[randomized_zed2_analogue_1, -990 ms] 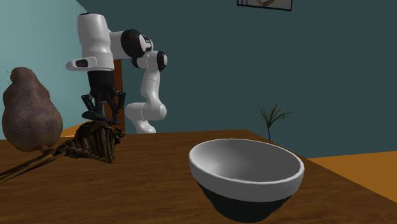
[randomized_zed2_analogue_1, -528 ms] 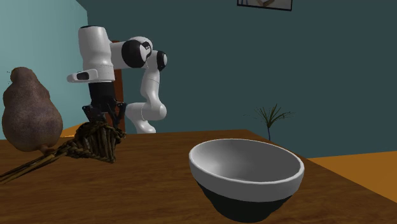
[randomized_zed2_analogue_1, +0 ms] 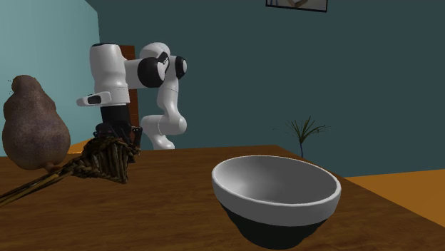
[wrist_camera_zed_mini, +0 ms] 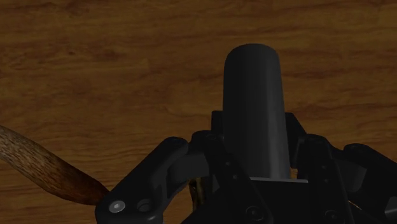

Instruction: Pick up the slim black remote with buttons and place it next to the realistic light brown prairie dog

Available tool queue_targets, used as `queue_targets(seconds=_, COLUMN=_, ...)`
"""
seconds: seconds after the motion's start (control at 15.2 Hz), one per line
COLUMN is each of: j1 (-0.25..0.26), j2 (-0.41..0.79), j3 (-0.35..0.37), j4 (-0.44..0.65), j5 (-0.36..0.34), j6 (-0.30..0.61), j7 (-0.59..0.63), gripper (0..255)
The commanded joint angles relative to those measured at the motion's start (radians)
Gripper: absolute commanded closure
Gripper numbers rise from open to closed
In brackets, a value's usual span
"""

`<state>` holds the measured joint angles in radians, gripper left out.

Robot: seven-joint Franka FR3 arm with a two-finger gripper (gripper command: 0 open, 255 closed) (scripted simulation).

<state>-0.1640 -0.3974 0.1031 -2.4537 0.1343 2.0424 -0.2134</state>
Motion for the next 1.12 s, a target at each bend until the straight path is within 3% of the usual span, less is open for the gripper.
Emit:
queue_targets(seconds=0.0, j1=-0.001, j2=0.012, j3=0.001, j4=-0.025, j5=0.000, j6=0.027, j7=-0.002, gripper=255)
queue_targets(seconds=0.53, j1=-0.001, j2=0.013, j3=0.002, j4=-0.026, j5=0.000, j6=0.029, j7=-0.002, gripper=255)
queue_targets(seconds=0.59, j1=-0.001, j2=0.014, j3=0.002, j4=-0.029, j5=0.001, j6=0.033, j7=-0.002, gripper=0)
queue_targets(seconds=0.92, j1=-0.001, j2=0.013, j3=0.002, j4=-0.026, j5=0.000, j6=0.029, j7=-0.002, gripper=0)
queue_targets(seconds=1.06, j1=-0.004, j2=-0.010, j3=-0.004, j4=0.023, j5=-0.005, j6=-0.043, j7=-0.001, gripper=0)
